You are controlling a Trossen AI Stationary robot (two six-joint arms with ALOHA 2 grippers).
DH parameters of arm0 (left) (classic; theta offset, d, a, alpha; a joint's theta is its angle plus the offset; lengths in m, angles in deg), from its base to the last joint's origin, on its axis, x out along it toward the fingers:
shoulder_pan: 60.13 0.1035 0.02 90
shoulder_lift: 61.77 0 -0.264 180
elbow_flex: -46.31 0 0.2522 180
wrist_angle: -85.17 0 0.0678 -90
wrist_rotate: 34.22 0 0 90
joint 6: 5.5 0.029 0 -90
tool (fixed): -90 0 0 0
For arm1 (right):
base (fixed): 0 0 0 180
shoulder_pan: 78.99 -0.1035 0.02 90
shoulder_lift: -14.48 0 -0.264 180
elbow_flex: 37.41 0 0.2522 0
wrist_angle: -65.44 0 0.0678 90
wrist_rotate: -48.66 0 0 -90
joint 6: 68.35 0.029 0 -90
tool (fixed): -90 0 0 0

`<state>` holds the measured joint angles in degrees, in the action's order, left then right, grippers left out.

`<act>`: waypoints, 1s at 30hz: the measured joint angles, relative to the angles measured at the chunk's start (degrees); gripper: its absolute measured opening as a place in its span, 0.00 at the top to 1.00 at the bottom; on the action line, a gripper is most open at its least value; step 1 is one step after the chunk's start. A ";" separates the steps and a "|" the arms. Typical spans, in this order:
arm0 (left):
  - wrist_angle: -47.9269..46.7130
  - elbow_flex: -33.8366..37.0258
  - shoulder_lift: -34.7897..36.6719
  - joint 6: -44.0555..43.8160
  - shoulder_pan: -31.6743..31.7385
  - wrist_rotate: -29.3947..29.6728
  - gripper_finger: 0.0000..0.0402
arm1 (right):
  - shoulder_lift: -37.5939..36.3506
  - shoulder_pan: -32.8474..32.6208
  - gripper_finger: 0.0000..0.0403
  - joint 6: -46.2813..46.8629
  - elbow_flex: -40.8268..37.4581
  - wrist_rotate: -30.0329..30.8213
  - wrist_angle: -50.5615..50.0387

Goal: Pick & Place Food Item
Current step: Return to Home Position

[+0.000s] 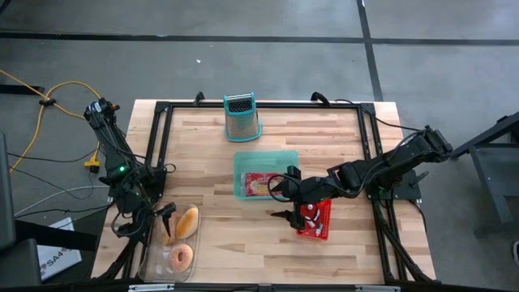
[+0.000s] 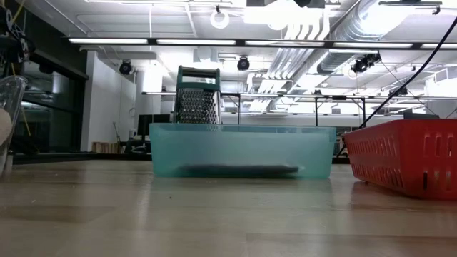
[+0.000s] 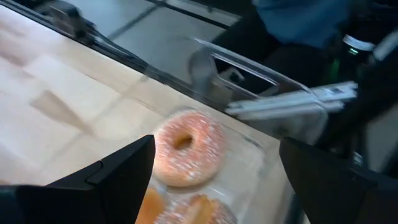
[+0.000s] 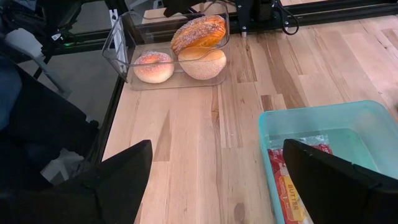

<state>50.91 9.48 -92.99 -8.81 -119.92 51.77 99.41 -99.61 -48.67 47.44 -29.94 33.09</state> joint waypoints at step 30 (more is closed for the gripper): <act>7.28 -0.02 -0.11 -1.00 29.43 9.11 0.16 | 0.00 0.00 0.13 0.00 0.00 0.00 0.00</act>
<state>58.19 9.46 -93.11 -9.81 -90.49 60.88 99.41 -99.61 -48.67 47.44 -29.94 33.09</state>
